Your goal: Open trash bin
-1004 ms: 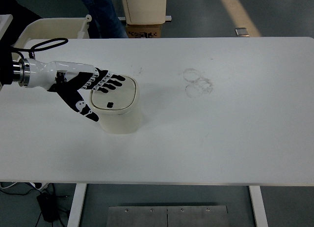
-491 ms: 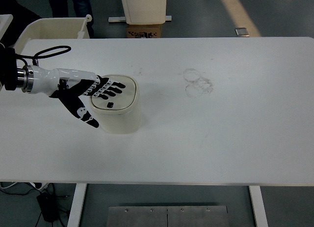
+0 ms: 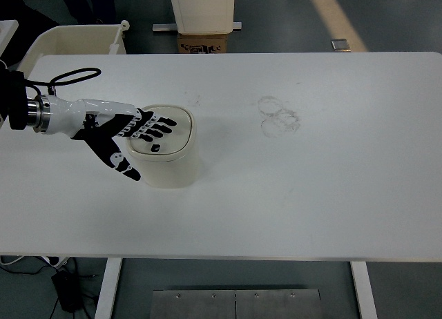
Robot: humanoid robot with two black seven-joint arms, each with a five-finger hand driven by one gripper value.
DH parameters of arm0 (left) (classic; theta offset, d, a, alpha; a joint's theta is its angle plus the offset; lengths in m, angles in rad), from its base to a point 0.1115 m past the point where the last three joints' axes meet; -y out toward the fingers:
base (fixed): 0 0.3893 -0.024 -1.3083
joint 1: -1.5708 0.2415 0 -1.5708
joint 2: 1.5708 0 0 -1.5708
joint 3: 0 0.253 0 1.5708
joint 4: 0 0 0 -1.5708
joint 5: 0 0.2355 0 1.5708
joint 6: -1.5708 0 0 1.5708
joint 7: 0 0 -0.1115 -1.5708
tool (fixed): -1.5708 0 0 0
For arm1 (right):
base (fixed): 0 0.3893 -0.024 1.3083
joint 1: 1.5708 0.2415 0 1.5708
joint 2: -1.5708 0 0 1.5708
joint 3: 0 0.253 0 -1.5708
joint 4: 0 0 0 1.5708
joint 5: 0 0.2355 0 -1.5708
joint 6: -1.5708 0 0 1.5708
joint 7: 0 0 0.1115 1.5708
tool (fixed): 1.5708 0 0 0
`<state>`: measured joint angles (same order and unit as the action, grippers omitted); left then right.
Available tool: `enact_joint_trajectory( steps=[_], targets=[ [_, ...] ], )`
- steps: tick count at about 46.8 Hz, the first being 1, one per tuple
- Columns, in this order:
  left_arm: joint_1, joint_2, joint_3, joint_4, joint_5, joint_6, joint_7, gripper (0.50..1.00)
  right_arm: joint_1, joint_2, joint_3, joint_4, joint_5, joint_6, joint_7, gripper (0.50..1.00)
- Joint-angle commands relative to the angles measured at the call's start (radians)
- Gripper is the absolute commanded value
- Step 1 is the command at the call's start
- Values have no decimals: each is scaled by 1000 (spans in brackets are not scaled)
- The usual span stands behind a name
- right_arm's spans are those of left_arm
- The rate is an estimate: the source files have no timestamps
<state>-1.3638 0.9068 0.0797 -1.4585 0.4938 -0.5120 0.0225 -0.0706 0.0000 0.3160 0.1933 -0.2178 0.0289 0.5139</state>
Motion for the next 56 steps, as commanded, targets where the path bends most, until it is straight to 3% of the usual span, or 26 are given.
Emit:
enact_joint_trajectory(
  steps=[1,12,35,43,56],
  targets=[
    [2,0,0,0,0,0,0,1000,0,0,0,0,0,0,0,991],
    [-17,3,-6,0,-8,1,0,1000,0,0,0,0,0,0,0,991],
    [-187,6,-21,58,-115,3,-1,1000,0,0,0,0,0,0,0,991],
    [-204,1,-75,139,-149,3,-1,1000,0,0,0,0,0,0,0,991],
    [-202,-92,-156,374,-215,3,-9,1000,-1,0,0,-2,0,0,0,991]
  ],
)
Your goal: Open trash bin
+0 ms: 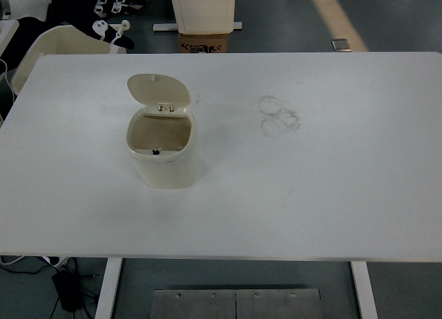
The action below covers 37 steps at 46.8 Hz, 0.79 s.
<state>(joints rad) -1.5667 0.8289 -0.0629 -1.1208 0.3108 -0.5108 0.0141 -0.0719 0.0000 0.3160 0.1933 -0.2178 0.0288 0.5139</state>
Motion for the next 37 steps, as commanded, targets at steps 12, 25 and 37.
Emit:
enact_joint_trajectory(
  steps=[12,25,37],
  targets=[
    [7,-63,-43,136,-214,29,-6,1000,0,0,0,-2,2,-1,0,991],
    [56,-108,-98,298,-380,58,-94,1000,-2,0,2,-2,2,-1,0,991],
    [160,-128,-201,409,-522,58,-97,1000,-6,0,2,-2,2,-1,0,991]
  ],
)
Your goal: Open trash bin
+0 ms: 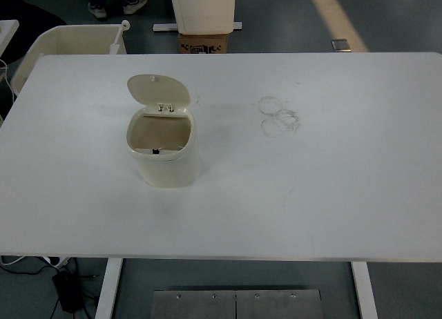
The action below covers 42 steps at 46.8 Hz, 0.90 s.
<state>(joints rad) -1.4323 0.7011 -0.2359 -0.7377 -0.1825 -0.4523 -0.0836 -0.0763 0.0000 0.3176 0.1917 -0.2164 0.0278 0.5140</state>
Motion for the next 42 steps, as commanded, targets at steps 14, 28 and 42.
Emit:
enact_joint_trajectory(
  steps=[14,28,42],
  targets=[
    [182,-2,-190,155,-95,0,-1,1000,-2,0,0,0,0,0,0,991],
    [360,-58,-332,242,-172,4,-5,1000,-8,0,0,-1,0,0,0,991],
    [521,-112,-442,279,-178,21,-39,1000,-8,0,0,-1,0,0,0,991]
  ],
)
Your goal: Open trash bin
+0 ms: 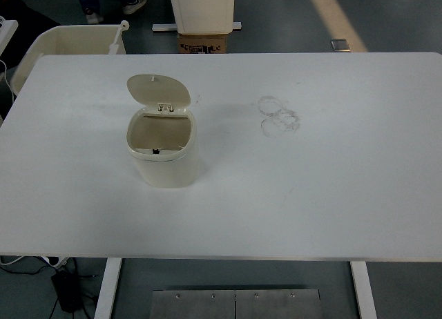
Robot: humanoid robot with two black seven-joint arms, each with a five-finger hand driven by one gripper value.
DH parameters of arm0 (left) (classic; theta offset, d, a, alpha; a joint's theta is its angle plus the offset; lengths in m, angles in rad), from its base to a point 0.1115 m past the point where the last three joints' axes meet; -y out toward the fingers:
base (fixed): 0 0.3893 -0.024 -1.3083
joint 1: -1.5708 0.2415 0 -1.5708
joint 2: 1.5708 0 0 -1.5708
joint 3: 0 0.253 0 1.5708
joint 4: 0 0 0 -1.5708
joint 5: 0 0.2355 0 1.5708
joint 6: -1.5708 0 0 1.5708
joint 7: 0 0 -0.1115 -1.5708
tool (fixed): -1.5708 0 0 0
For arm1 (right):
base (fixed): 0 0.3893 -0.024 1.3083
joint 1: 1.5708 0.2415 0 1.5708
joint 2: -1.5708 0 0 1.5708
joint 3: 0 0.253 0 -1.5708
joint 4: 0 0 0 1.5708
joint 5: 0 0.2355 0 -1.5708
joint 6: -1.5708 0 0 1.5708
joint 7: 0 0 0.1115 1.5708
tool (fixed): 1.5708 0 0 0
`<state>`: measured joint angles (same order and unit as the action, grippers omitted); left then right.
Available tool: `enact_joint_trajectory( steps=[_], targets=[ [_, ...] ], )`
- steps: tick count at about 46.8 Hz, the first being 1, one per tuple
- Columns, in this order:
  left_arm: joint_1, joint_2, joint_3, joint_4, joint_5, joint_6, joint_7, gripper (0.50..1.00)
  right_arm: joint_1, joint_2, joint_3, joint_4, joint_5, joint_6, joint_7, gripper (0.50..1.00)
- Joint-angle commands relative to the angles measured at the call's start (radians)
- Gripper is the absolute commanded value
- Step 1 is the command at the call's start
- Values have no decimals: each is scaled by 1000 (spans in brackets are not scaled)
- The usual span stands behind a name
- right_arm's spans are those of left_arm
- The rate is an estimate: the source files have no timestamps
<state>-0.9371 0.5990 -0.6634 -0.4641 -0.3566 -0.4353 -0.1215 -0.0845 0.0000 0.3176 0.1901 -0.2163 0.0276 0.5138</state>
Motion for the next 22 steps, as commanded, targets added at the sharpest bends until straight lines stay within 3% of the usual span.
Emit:
enact_joint_trajectory(
  steps=[1,10,22],
  targets=[
    [34,-16,-19,10,-7,7,-1,1000,2,0,0,0,0,0,0,991],
    [96,-85,-48,51,-33,10,-1,1000,0,0,0,0,-1,0,0,991],
    [133,-97,-64,53,-33,7,-1,1000,0,0,2,0,0,0,2,991]
  ],
)
